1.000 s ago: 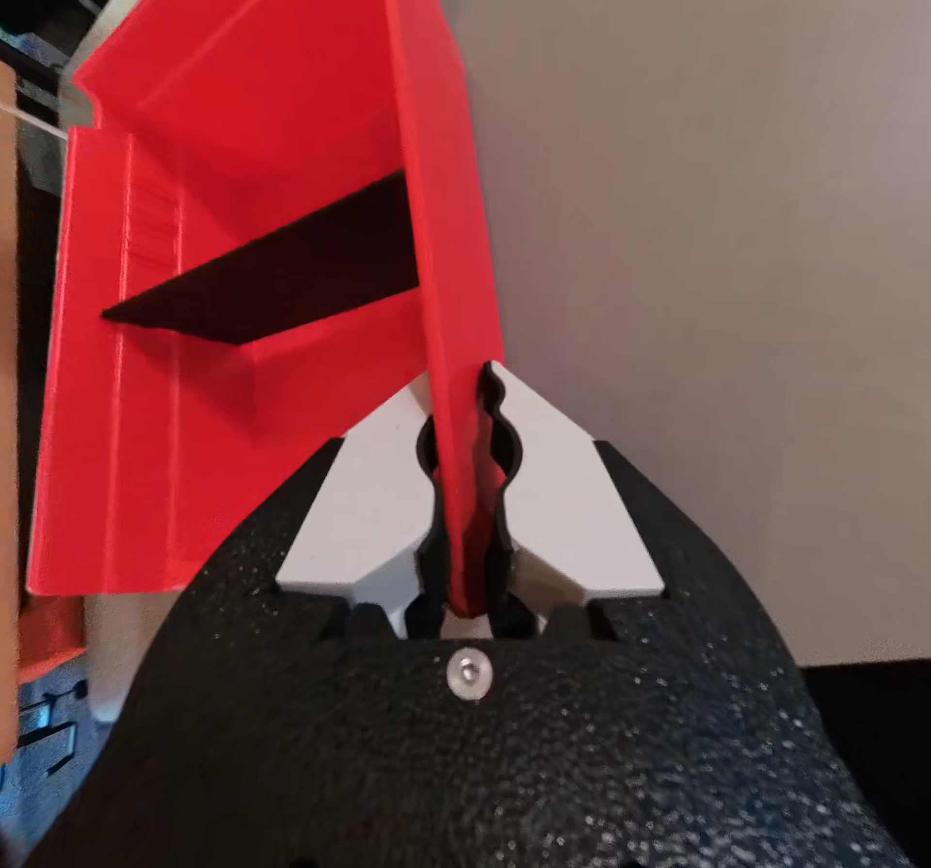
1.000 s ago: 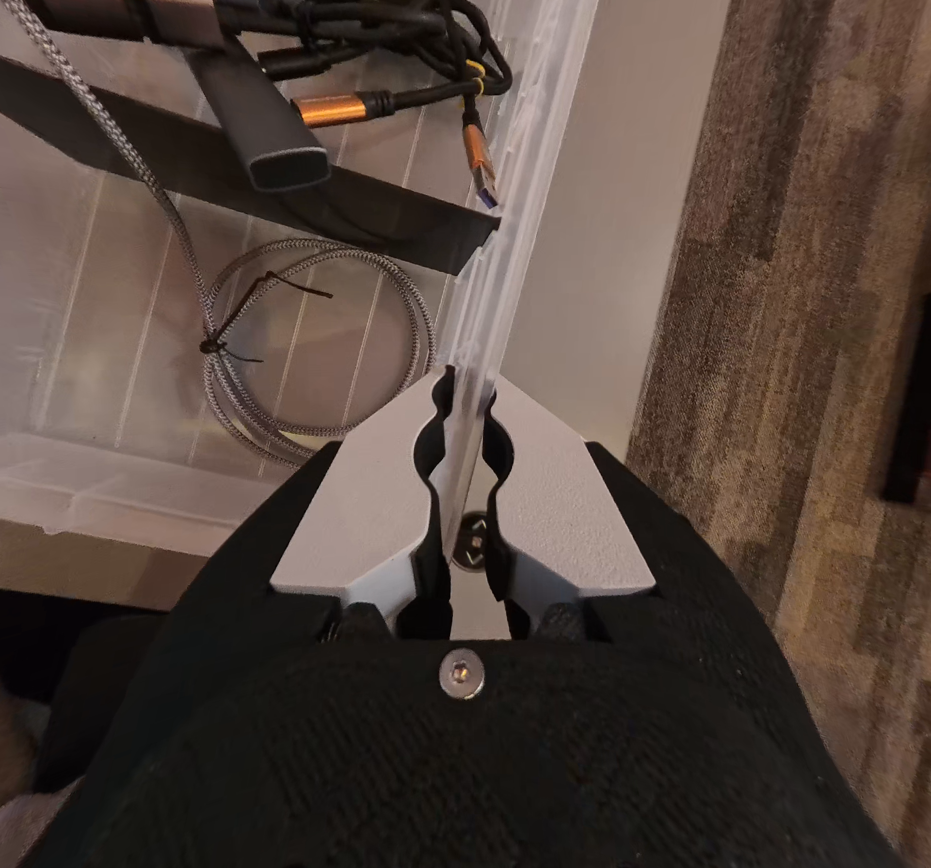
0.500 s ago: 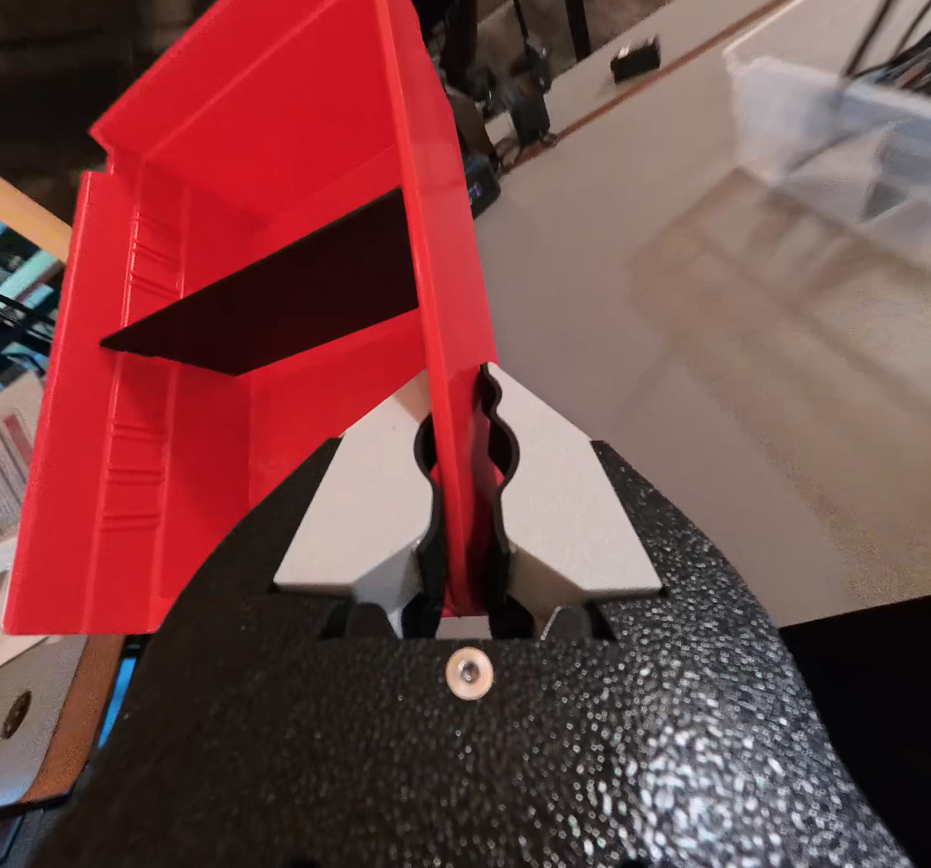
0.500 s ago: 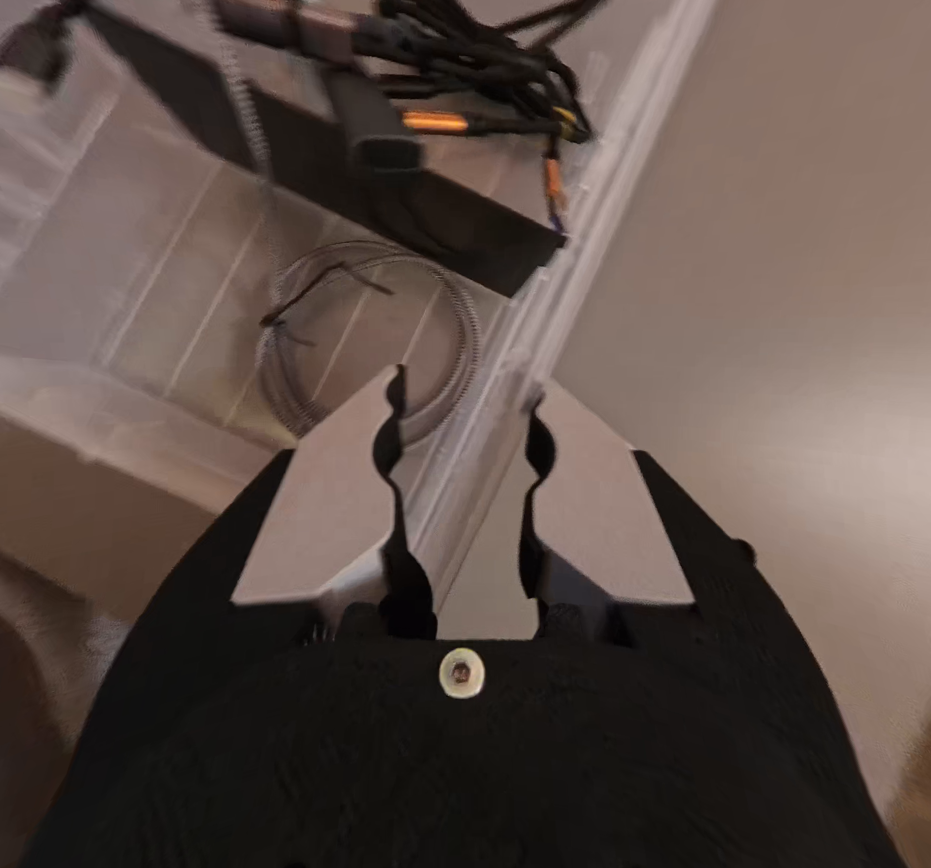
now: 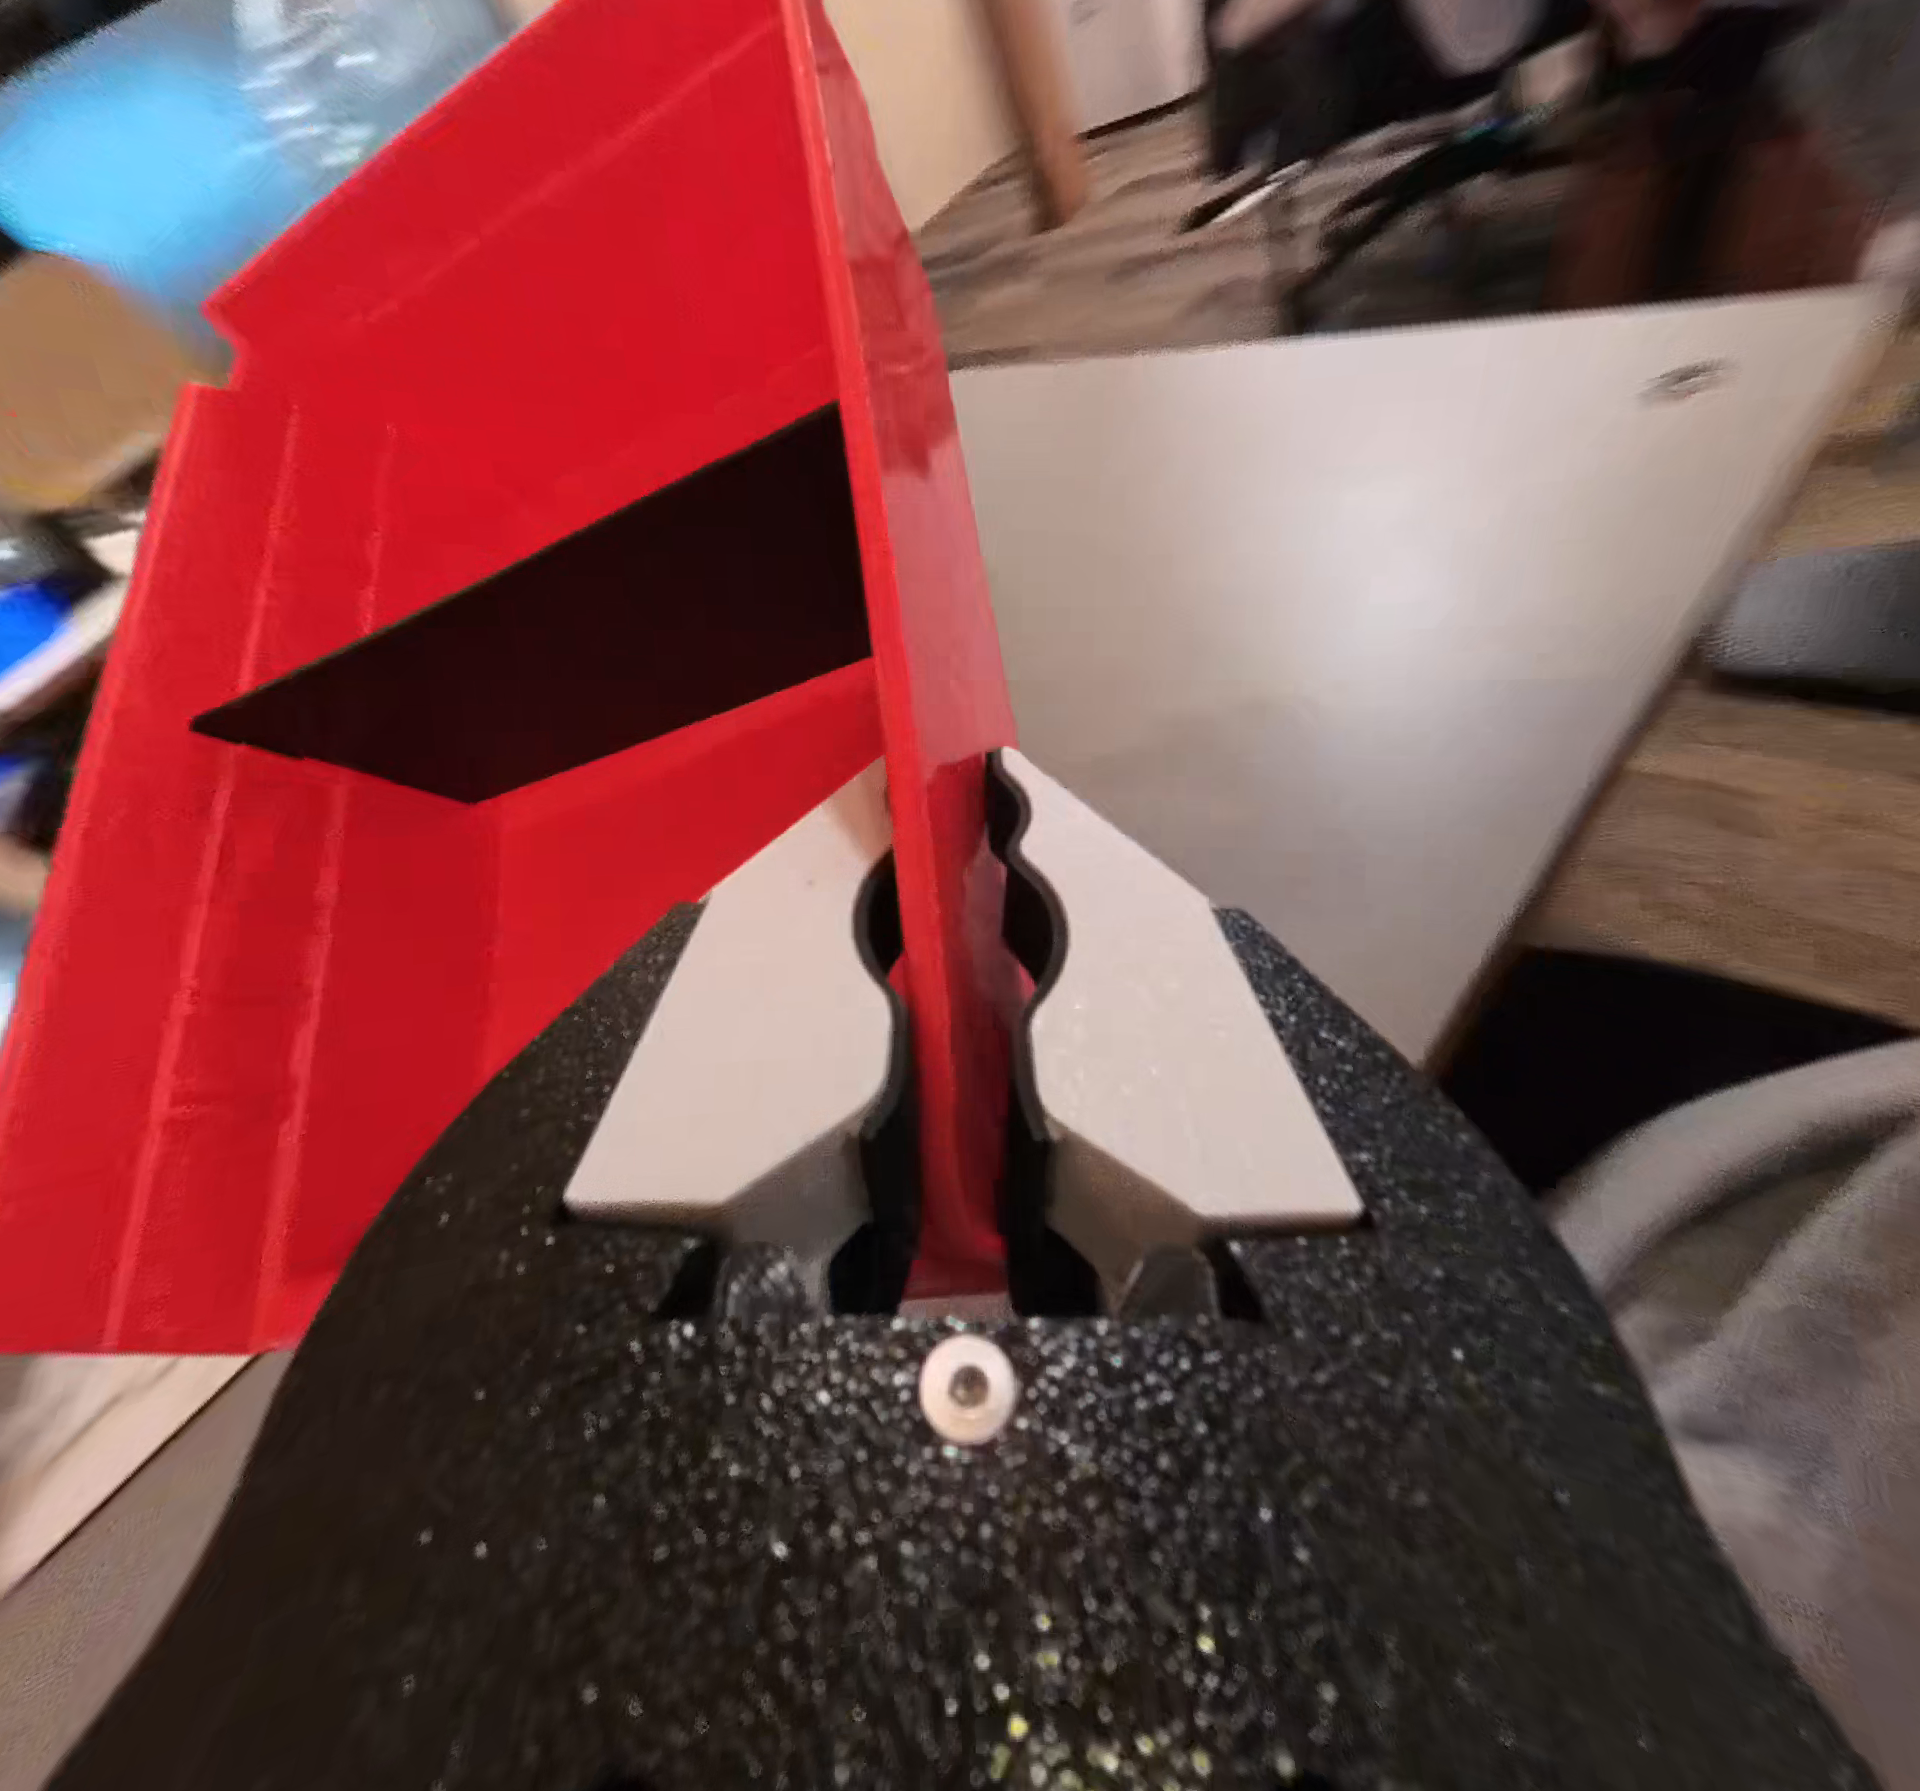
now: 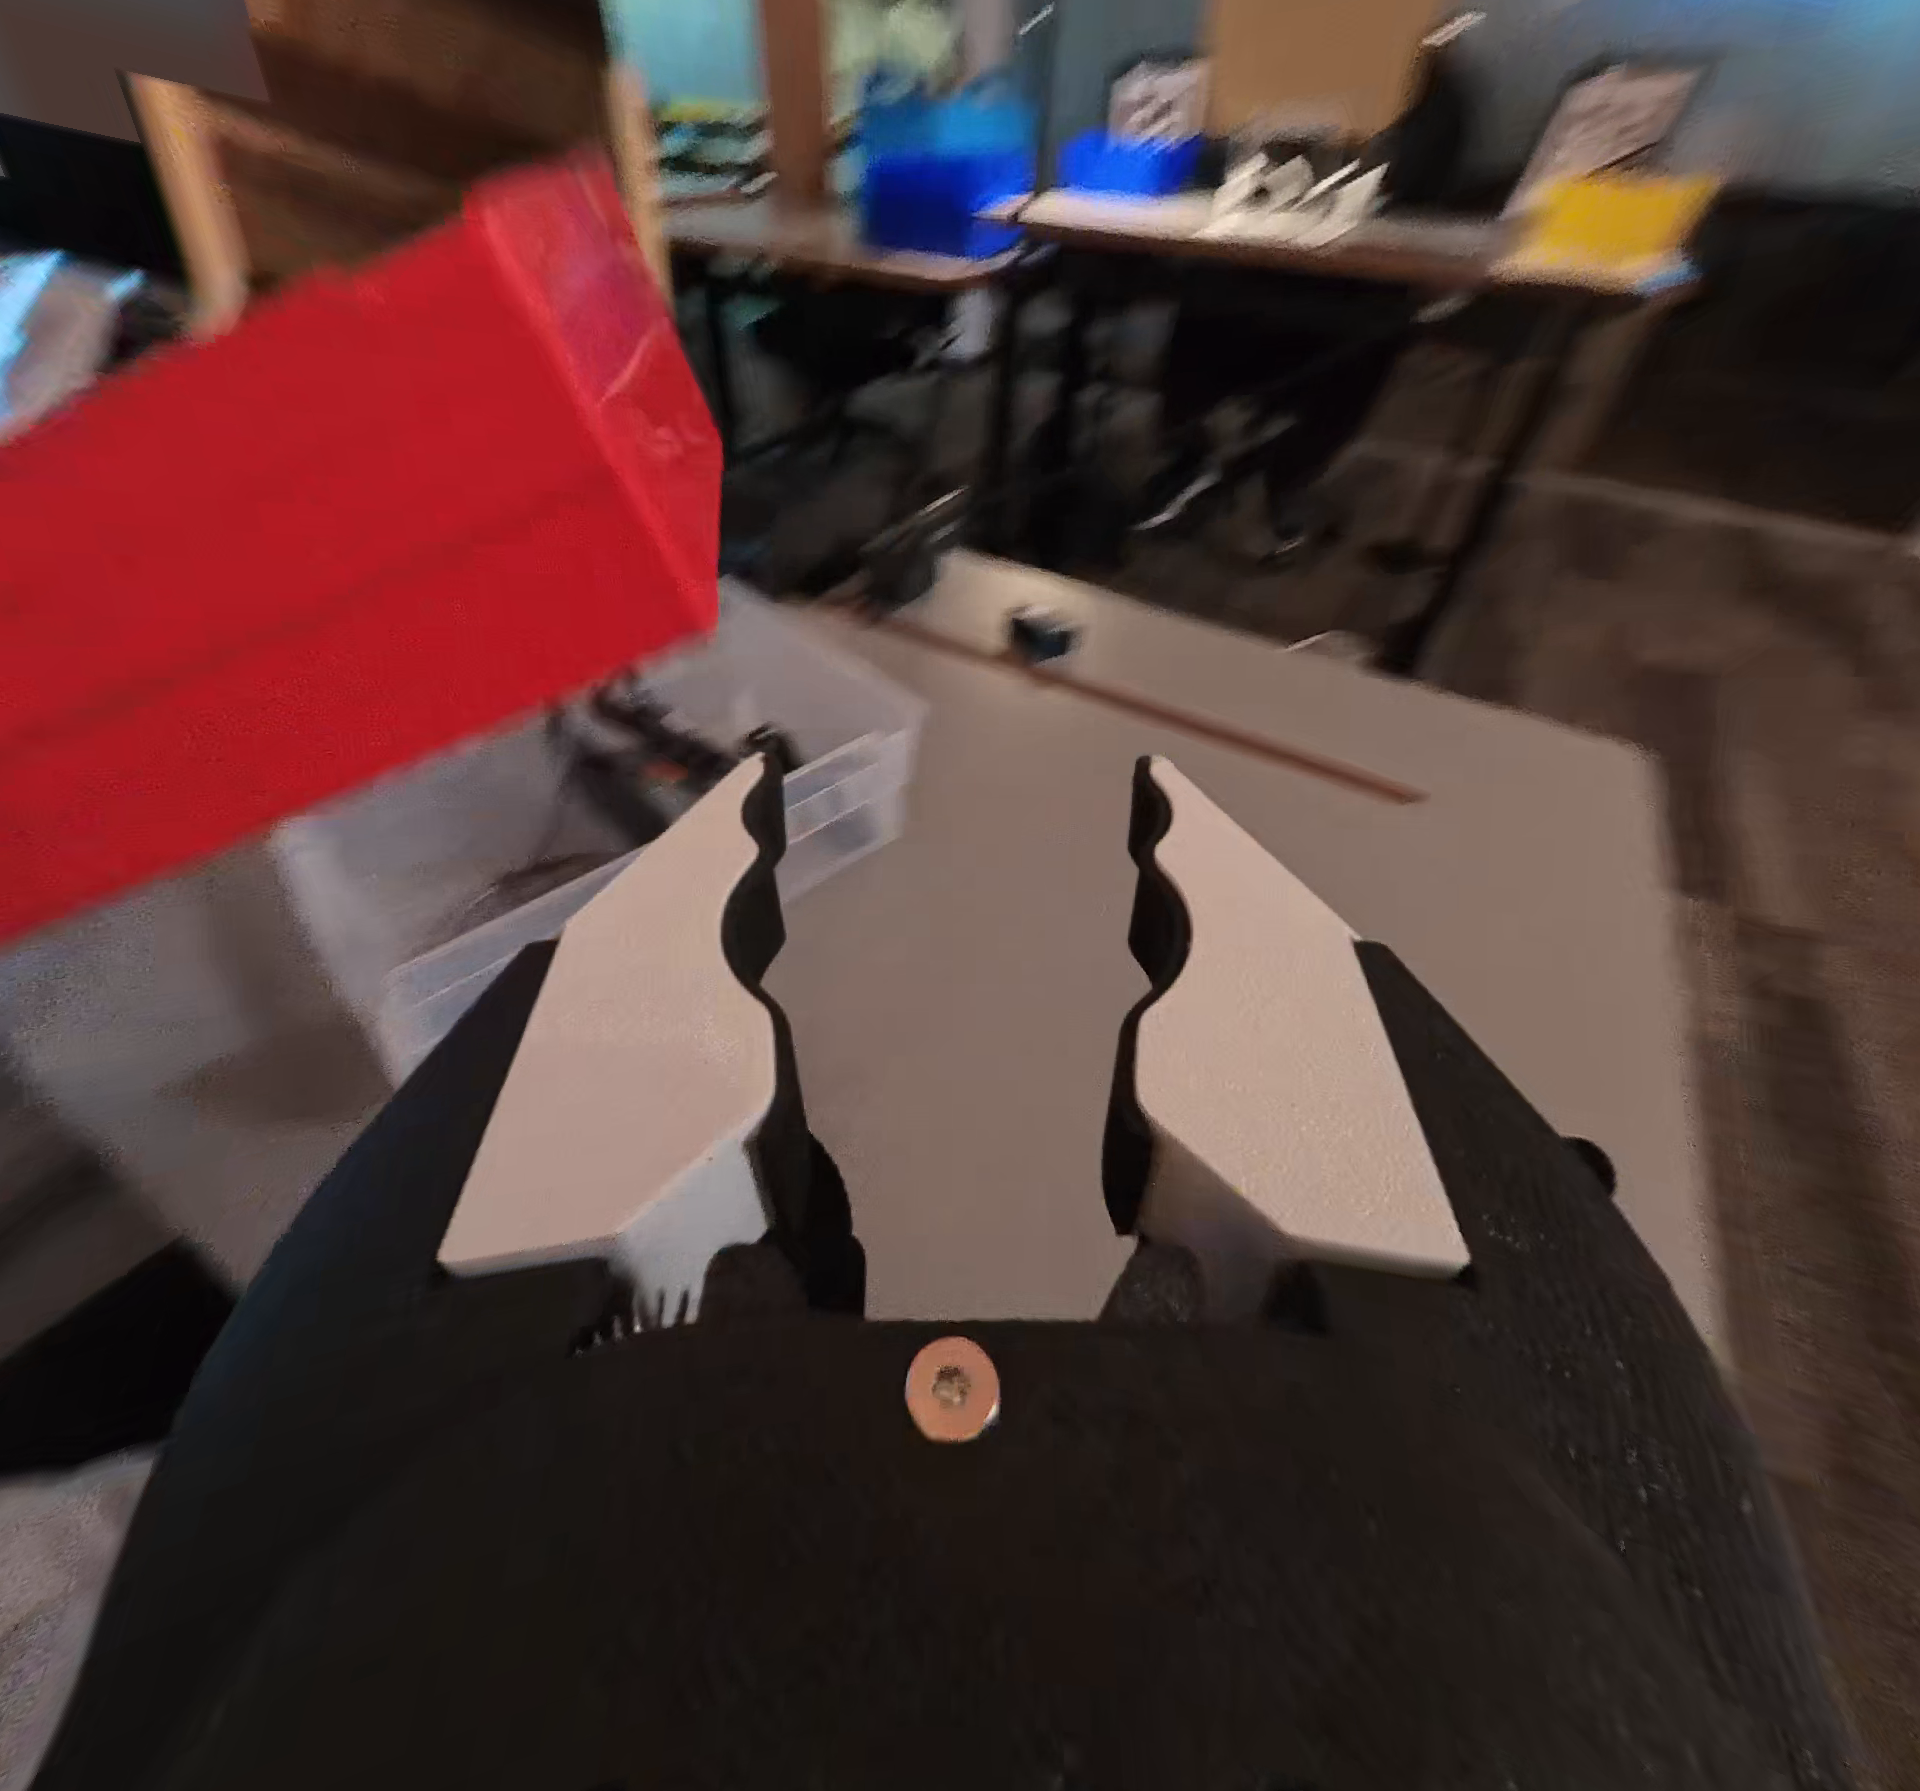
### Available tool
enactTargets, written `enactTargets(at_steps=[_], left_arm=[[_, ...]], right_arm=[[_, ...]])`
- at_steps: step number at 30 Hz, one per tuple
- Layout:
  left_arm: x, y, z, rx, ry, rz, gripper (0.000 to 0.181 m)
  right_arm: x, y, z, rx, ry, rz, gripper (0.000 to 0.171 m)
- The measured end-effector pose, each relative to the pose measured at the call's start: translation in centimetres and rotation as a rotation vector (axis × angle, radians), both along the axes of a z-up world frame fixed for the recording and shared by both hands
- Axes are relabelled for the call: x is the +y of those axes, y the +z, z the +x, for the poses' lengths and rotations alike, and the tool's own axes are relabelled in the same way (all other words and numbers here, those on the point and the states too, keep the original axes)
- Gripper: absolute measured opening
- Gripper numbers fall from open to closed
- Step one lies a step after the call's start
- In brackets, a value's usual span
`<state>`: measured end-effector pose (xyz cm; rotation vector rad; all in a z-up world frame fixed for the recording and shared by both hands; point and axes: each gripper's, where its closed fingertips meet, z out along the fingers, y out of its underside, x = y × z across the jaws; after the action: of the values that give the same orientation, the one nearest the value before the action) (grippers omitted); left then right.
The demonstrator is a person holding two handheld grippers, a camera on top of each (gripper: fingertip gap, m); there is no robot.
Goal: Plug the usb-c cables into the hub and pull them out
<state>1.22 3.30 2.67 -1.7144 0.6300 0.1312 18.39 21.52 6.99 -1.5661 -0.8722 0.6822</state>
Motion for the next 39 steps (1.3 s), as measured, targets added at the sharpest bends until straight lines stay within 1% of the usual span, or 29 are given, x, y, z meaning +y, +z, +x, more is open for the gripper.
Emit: enactTargets(at_steps=[1,3,5,6,7,9,12,16,18,20,25,26,28,30,32,34,37,39], left_arm=[[0.8,-0.2,2.8,-0.032,-0.087,-0.024,0.009],[2.4,-0.9,8.3,-0.078,-0.25,-0.088,0.01],[4.0,-2.2,13.4,-0.081,-0.38,-0.152,0.01],[4.9,-2.9,15.5,-0.067,-0.423,-0.185,0.008],[5.8,-4.0,17.4,-0.011,-0.45,-0.21,0.008],[7.6,-5.6,20.6,0.055,-0.48,-0.233,0.008],[10.5,-8.1,23.6,0.097,-0.484,-0.29,0.009],[14.5,-12.4,24.8,0.14,-0.392,-0.356,0.01],[15.9,-14.0,24.6,0.139,-0.346,-0.371,0.009],[16.9,-14.7,24.3,0.141,-0.309,-0.346,0.009],[17.7,-16.1,23.7,0.137,-0.282,-0.299,0.011],[17.6,-15.9,23.5,0.135,-0.276,-0.268,0.018],[16.9,-14.4,23.2,0.126,-0.276,-0.199,0.044],[15.8,-12.1,22.1,0.105,-0.265,-0.139,0.063],[14.3,-9.4,19.9,0.08,-0.246,-0.062,0.068],[12.9,-6.5,16.3,0.054,-0.192,0.033,0.069],[10.8,-3.2,8.4,0.024,-0.041,0.144,0.069],[9.6,-2.0,1.6,0.036,0.115,0.194,0.07]], right_arm=[[0.2,1.5,2.4,0.024,-0.088,0.049,0.065],[0.0,3.9,7.1,0.026,-0.259,0.156,0.065],[-0.6,5.7,11.4,0.014,-0.414,0.258,0.063],[-1.0,6.4,13.2,0.018,-0.472,0.292,0.062],[-1.4,6.9,14.6,0.033,-0.508,0.311,0.061],[-2.1,7.6,16.2,0.079,-0.519,0.324,0.059],[-2.0,7.6,16.9,0.127,-0.491,0.313,0.058],[-0.3,6.1,16.9,0.089,-0.485,0.262,0.059],[0.1,5.6,15.7,0.04,-0.42,0.29,0.06],[0.2,5.0,14.2,-0.001,-0.357,0.31,0.06],[1.4,3.2,11.9,-0.096,-0.31,0.289,0.061],[1.6,2.9,11.6,-0.116,-0.309,0.29,0.062],[1.8,2.5,11.1,-0.14,-0.304,0.286,0.062],[1.9,2.2,10.7,-0.149,-0.303,0.282,0.063],[2.0,2.2,10.4,-0.15,-0.315,0.285,0.063],[2.0,2.4,10.0,-0.136,-0.333,0.282,0.062],[1.5,2.1,8.3,-0.099,-0.305,0.239,0.062],[1.2,0.7,6.7,-0.083,-0.287,0.174,0.07]])
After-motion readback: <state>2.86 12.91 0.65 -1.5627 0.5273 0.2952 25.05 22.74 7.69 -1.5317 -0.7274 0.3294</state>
